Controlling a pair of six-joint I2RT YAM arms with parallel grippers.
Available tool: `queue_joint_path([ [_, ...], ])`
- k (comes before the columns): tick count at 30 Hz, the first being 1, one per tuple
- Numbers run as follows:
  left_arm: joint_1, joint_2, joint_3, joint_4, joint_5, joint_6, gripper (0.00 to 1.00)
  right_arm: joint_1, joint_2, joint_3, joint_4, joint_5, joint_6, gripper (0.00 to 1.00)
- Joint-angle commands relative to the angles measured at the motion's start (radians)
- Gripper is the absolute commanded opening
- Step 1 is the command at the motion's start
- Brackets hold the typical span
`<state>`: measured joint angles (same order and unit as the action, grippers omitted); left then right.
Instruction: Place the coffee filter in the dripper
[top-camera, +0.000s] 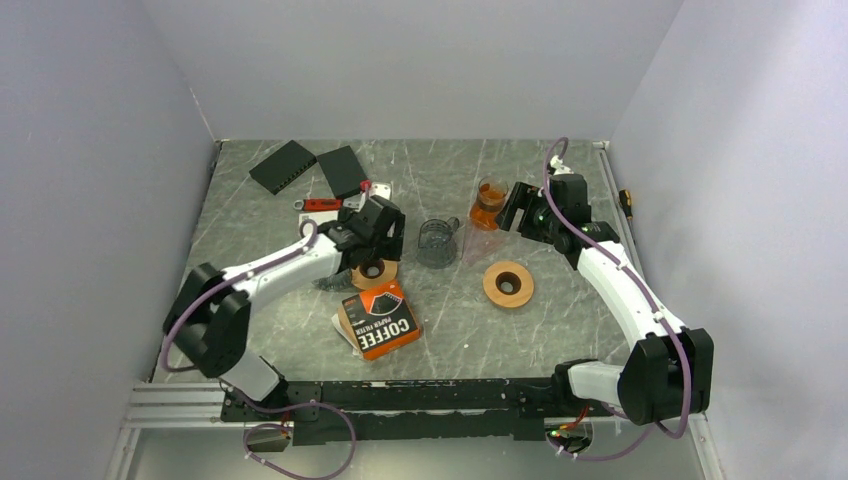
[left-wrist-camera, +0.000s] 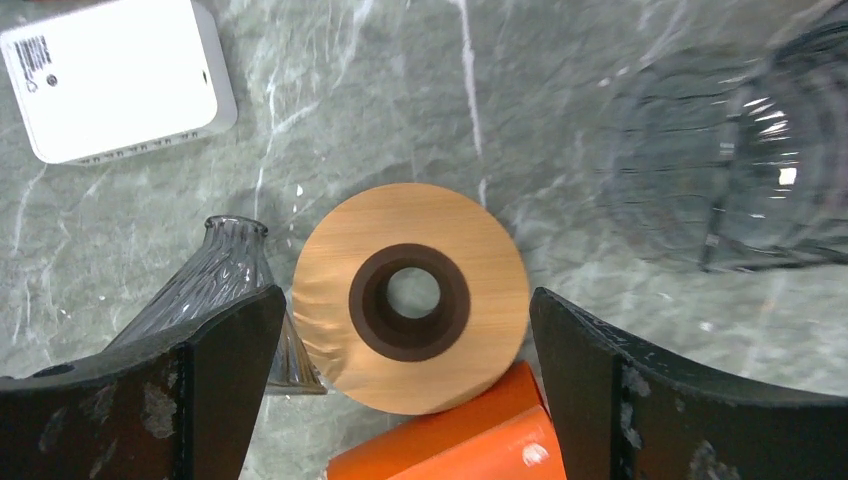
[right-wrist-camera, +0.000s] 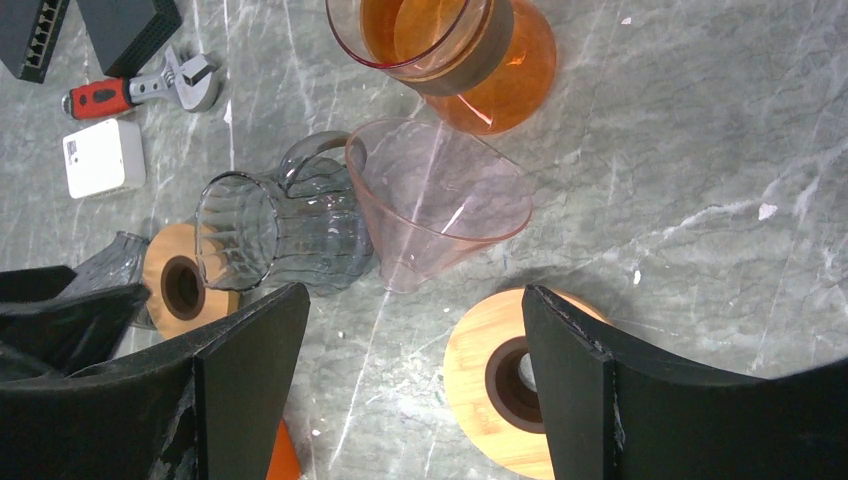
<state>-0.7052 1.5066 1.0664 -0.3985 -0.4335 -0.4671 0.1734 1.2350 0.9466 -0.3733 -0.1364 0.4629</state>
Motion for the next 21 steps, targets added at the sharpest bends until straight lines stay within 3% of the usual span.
queue_joint_path([
  [1,0.033,0.103,0.091,-0.074,-0.022,-0.02,0.99,-0.003,-0.025,0.001,0.033,-0.001,-0.012,0.83],
  [10,0.118,0.221,0.154,-0.075,0.056,-0.022,0.95,-0.003,-0.043,-0.014,0.025,-0.005,-0.01,0.83],
  [21,0.164,0.212,0.116,-0.091,0.125,0.005,0.92,-0.003,-0.036,0.019,-0.007,-0.006,-0.024,0.83],
])
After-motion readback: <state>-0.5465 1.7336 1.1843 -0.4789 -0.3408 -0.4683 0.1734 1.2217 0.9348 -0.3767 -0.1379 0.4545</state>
